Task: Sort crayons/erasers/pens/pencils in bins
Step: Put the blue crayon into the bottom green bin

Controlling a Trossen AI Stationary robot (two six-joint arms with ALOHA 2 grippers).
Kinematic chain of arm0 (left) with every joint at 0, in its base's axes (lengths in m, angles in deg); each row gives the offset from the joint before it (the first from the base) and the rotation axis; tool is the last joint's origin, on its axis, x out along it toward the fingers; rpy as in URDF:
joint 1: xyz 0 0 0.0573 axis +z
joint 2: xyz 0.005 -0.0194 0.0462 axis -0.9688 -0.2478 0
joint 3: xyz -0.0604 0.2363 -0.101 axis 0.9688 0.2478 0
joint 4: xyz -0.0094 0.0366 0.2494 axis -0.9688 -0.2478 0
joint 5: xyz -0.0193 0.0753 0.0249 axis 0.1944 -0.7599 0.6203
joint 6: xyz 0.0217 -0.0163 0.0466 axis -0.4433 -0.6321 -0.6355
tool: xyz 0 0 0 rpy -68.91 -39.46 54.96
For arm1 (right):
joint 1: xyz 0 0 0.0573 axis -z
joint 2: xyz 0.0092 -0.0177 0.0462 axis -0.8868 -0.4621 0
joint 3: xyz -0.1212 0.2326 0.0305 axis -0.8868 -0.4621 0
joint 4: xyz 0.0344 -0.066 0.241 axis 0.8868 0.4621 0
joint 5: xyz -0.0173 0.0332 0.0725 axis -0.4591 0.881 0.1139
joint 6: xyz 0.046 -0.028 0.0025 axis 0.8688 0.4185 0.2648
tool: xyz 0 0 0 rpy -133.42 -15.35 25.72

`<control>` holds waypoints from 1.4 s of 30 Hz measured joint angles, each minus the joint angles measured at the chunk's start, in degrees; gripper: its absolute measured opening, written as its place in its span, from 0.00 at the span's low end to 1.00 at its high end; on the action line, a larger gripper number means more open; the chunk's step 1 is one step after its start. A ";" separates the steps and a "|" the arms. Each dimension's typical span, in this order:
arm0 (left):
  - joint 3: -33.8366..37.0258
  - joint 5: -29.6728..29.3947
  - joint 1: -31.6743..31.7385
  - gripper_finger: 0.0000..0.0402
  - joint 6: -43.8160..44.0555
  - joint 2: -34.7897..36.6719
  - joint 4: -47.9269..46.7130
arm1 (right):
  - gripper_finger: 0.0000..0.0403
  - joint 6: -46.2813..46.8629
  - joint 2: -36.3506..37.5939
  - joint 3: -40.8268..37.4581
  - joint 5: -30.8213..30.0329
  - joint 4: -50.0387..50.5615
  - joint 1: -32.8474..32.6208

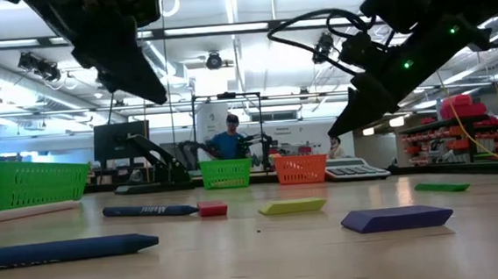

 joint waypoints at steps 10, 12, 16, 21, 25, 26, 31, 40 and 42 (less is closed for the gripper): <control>0.00 -1.02 1.27 0.24 -9.74 -6.54 17.73 | 0.40 -0.48 -0.02 4.00 0.83 -0.30 -4.53; 0.02 -1.29 2.34 0.23 -13.54 -7.95 21.52 | 0.40 -0.39 -0.02 4.17 0.83 -0.23 -5.43; 0.00 -2.00 5.07 0.24 -20.72 -11.04 30.32 | 0.40 3.08 -0.02 4.15 0.88 3.67 -7.17; -0.03 1.49 7.41 0.23 -26.59 -14.15 35.52 | 0.40 3.41 -0.02 4.15 0.88 6.64 -7.91; -0.04 5.06 7.77 0.22 -26.36 -14.72 35.45 | 0.40 -5.80 -0.02 6.55 0.70 6.32 -7.00; 0.04 5.34 7.52 0.22 -26.47 -14.72 35.32 | 0.40 -7.43 -0.02 7.57 0.47 6.24 -6.63; 0.02 6.33 5.08 0.23 -24.68 -14.76 33.92 | 0.40 -6.68 0.00 11.25 0.19 5.34 -4.72; 0.02 5.94 3.19 0.21 -27.79 -15.22 38.73 | 0.40 -0.15 -0.55 7.88 0.55 3.95 -6.01; -0.02 5.77 3.21 0.21 -28.66 -15.22 41.31 | 0.40 -0.75 -0.55 7.54 0.64 -2.30 -7.15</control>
